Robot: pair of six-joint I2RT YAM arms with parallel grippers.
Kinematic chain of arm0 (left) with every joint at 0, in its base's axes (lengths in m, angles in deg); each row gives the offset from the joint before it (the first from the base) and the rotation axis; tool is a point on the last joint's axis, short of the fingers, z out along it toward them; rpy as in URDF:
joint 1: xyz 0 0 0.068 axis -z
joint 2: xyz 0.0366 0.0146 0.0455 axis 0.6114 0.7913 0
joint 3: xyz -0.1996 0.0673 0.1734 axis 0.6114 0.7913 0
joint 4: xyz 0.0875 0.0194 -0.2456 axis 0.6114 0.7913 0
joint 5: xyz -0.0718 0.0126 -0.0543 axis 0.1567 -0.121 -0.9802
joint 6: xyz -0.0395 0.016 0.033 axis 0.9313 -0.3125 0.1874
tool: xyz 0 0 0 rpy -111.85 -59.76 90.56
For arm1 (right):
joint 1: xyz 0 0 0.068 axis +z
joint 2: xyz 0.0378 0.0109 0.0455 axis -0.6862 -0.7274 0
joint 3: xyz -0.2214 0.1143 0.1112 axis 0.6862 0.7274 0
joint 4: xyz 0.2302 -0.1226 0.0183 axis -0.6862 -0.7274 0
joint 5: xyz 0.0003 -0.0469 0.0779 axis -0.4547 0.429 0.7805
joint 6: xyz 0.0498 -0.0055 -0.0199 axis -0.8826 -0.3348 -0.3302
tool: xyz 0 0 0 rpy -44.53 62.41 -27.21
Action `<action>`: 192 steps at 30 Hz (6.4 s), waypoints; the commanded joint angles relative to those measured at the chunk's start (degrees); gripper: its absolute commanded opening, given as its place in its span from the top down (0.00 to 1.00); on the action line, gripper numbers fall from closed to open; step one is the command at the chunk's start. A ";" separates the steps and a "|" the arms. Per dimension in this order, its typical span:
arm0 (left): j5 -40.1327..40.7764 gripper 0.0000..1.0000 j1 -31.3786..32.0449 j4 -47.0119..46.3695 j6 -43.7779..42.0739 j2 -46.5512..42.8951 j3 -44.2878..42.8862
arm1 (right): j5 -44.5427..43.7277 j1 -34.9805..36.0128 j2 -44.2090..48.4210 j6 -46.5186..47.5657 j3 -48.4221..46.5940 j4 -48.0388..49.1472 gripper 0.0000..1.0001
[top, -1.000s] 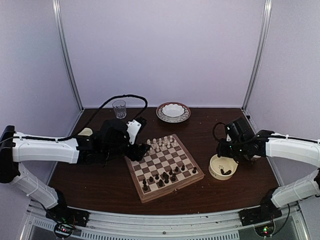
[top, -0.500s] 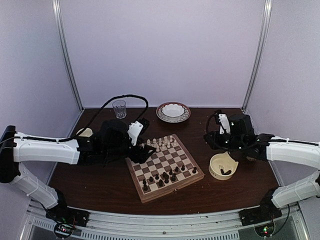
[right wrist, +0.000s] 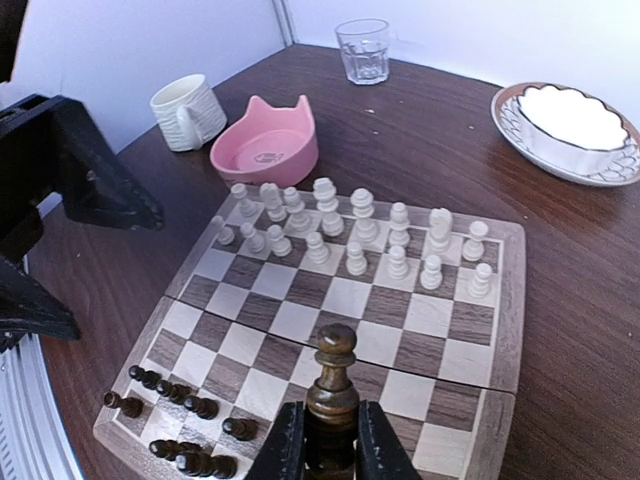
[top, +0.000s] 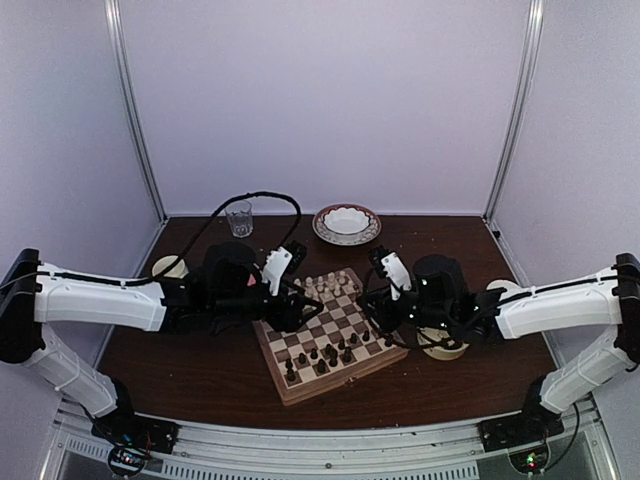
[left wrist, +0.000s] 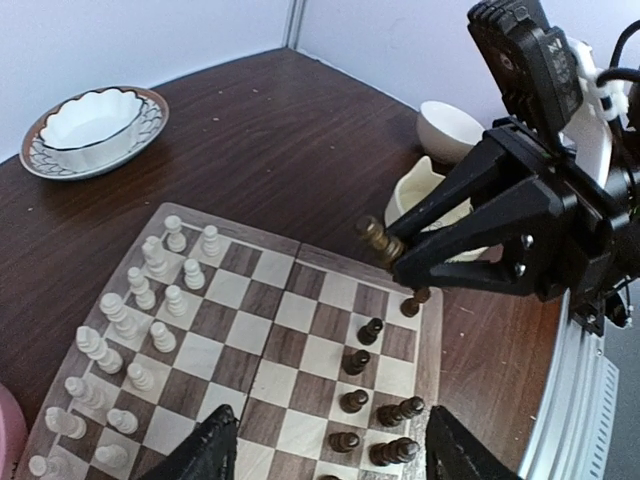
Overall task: Set up the chess pieces on the board
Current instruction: Pass from the right arm to the left
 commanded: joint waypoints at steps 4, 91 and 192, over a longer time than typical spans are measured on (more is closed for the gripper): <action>-9.95 0.38 -0.07 -6.91 1.91 2.27 0.31 | -2.24 5.67 0.31 7.83 -1.43 2.33 0.88; -1.54 0.52 4.58 -27.98 -11.74 -3.47 12.28 | -21.27 19.23 -4.27 -24.90 -9.70 11.51 0.91; -19.56 1.00 0.53 -16.72 -11.64 -2.56 6.15 | 11.26 8.77 9.04 -0.85 -12.28 -8.37 0.27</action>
